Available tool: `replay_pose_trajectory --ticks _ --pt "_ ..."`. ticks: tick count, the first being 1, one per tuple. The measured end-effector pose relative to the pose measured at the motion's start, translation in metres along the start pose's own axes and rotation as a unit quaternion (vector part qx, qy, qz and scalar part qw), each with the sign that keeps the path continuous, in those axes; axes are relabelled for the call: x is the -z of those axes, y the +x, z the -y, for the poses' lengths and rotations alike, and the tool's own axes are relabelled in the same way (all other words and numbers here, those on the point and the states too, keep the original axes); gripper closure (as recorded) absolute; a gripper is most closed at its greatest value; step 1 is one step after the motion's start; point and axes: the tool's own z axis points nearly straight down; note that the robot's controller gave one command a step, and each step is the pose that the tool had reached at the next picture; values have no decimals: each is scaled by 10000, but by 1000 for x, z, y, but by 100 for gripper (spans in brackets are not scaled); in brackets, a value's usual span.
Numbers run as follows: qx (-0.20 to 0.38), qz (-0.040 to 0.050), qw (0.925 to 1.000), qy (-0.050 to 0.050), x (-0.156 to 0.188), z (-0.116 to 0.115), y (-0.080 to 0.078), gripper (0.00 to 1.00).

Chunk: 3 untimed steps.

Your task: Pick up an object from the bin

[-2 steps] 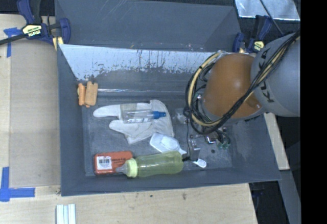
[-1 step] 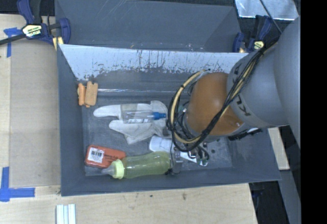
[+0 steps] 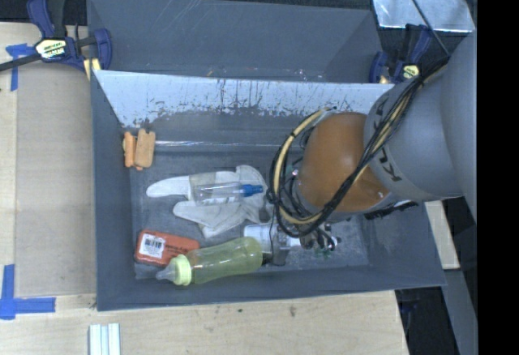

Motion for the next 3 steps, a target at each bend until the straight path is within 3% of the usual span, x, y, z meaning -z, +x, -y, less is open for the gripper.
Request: replay_pose_trajectory --ticks 3 --pt "6 -14 10000 11 14 3 -1 100"
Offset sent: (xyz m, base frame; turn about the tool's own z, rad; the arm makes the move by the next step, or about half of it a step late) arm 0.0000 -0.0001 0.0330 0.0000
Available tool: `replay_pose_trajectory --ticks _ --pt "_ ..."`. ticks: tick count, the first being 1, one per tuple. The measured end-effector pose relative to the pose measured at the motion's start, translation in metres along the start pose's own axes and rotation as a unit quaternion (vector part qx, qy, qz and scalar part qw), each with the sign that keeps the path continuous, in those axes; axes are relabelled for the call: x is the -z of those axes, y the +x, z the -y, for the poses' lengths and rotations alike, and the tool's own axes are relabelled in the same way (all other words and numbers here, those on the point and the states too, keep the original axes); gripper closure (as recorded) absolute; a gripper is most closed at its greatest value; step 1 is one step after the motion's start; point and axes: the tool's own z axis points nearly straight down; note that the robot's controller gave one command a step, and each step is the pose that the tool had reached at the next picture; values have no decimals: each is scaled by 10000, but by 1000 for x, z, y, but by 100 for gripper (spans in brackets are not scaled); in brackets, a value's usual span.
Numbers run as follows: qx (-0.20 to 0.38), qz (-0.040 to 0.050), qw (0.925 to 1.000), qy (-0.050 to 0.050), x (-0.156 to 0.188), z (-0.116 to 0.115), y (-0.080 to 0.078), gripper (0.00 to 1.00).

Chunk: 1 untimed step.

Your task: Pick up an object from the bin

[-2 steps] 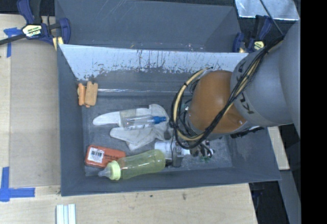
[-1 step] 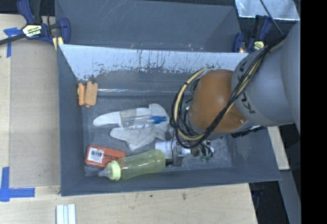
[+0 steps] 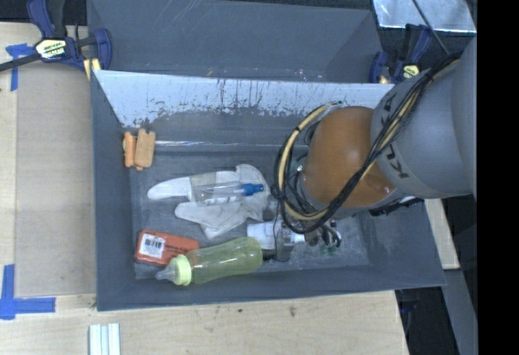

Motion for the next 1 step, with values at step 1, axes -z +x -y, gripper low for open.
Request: replay_pose_trajectory --ticks 1 --pt "-1 -32 10000 4 9 0 1 100"
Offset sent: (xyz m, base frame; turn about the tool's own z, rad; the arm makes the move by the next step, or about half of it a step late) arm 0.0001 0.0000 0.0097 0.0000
